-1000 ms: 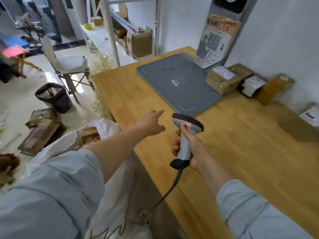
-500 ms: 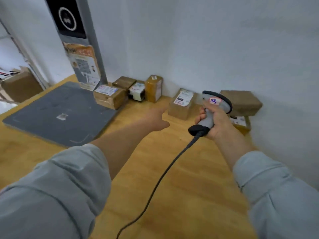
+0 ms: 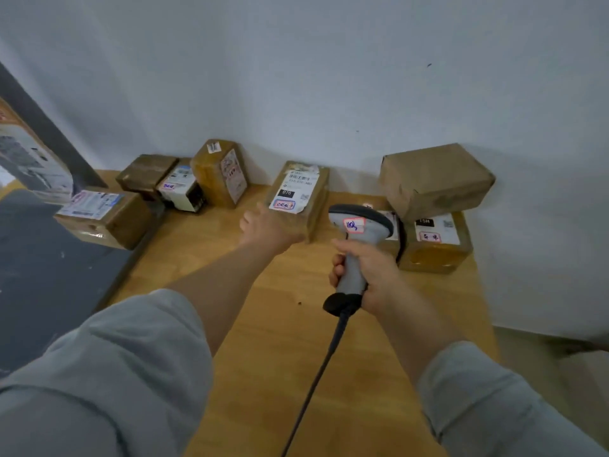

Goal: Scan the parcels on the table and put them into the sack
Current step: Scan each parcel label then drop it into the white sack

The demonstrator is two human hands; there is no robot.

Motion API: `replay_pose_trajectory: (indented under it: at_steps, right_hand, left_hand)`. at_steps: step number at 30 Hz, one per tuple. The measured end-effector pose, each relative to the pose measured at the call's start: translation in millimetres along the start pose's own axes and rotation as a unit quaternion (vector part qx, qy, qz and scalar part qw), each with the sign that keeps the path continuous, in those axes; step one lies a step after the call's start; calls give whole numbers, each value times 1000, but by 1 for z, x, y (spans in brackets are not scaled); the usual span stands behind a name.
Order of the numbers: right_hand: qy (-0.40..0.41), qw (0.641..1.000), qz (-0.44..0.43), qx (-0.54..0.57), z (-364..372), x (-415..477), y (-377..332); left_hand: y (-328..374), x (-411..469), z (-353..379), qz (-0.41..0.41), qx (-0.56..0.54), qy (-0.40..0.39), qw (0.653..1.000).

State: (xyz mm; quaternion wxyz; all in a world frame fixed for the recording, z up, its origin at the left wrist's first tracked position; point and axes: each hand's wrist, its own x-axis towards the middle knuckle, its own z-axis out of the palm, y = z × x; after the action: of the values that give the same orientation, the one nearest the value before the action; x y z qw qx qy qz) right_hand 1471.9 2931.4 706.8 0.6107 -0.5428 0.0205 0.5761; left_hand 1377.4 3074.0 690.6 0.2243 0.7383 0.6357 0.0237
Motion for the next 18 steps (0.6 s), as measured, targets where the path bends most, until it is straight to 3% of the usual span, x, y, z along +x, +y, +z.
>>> replay_pose_trajectory:
  at_steps: [4,10,18]
  right_hand:
    - [-11,1000,-4,-2,3,34,7]
    - [-9,1000,-9,-15,-3,57,16]
    - [26,999,-9,-20,-7,30,50]
  left_hand:
    - [12,52,18,-30,11,4,999]
    - [19,84,39,5,24,16,1000]
    - [-69,-24,33,27,2,-37,999]
